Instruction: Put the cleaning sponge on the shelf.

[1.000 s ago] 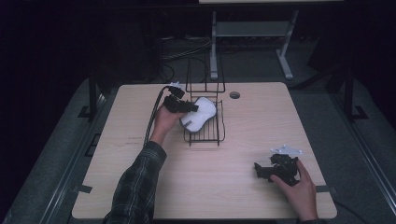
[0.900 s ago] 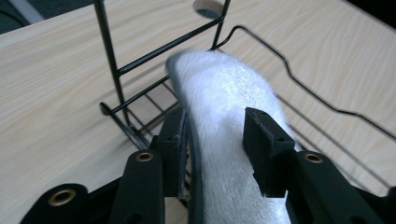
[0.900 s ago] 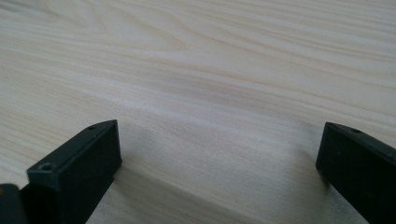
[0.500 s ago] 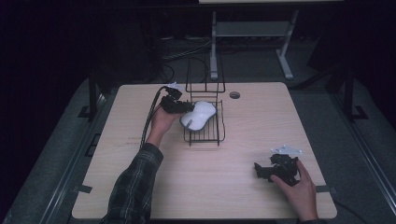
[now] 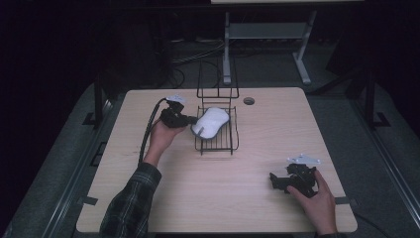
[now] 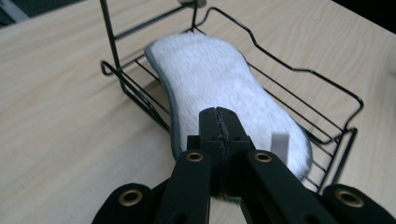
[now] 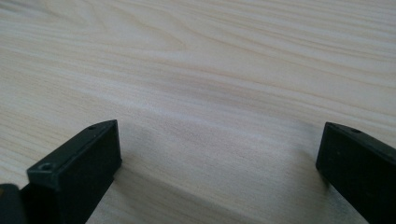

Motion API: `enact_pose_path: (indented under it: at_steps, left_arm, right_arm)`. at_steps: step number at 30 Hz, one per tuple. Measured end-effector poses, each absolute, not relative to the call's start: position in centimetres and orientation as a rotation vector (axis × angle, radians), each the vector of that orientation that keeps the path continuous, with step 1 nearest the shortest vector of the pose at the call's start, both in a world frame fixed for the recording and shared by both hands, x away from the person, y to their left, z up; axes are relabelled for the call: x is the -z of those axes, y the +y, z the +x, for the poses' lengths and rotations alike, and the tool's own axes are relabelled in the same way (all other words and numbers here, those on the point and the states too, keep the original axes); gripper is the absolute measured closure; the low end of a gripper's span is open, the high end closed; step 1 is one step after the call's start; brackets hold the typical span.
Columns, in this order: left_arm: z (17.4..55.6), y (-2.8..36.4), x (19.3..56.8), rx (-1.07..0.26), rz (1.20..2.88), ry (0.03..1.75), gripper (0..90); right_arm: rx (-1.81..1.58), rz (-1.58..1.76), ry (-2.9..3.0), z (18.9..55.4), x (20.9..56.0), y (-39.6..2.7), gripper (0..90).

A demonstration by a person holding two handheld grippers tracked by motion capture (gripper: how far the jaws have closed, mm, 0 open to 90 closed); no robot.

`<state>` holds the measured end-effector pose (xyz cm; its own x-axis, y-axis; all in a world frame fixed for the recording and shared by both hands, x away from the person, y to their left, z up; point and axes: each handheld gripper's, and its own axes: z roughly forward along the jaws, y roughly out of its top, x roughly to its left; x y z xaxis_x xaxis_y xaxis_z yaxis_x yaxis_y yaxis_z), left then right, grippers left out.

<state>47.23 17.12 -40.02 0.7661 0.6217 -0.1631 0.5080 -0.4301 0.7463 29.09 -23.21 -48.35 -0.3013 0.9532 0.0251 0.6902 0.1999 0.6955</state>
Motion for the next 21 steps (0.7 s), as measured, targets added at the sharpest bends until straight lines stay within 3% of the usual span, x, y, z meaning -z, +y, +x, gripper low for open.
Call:
enact_pose_path:
  at_steps: [21]
  left_arm:
    - [46.1, 14.5, 41.9, -0.098, 2.164, 0.787, 89.5]
  right_arm:
    - [-0.860, 1.530, 2.068, 29.1, 48.4, -23.2, 0.0]
